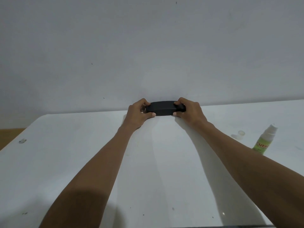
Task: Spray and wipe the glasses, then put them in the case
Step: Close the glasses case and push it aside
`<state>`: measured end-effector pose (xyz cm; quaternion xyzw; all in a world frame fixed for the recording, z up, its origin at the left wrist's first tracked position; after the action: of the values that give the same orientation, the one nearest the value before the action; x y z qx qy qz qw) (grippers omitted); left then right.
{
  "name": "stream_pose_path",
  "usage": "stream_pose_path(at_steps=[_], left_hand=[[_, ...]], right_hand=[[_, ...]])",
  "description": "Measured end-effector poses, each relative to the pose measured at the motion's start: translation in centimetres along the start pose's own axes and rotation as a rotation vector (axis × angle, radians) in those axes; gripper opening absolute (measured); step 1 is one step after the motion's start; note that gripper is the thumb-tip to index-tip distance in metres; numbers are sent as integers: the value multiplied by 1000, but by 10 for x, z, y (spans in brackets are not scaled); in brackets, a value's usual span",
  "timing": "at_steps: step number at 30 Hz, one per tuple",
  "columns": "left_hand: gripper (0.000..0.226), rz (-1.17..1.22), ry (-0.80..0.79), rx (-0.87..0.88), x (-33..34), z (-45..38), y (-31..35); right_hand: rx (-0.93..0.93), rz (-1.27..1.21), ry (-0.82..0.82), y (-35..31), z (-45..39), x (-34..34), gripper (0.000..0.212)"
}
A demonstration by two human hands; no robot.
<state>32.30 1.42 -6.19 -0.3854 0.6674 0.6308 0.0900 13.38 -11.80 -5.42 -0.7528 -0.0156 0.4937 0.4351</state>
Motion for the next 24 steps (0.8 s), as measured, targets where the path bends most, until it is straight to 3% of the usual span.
stream_pose_path(at_steps=[9,17,24], left_hand=[[46,-472,-25,14,7,18,53],[40,-477,-151,165,75,39,155],[44,-403,-310,207,163,62,213]], right_hand=[[97,262,1,-36,25,-18,31],[95,278,226,-64,100,-127,37],[205,110,302,-22,201,-175,51]])
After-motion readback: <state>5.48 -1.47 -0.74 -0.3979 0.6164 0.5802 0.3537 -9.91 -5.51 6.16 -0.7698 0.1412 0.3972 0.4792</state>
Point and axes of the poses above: each hand's wrist, its own z-axis away from the middle knuckle, its own x-axis out of the palm, y = z × x, the point moved 9 cm from there along -z, towards the middle knuckle, and after that the axes turned 14 degrees about -y, right-handed, at the moved point
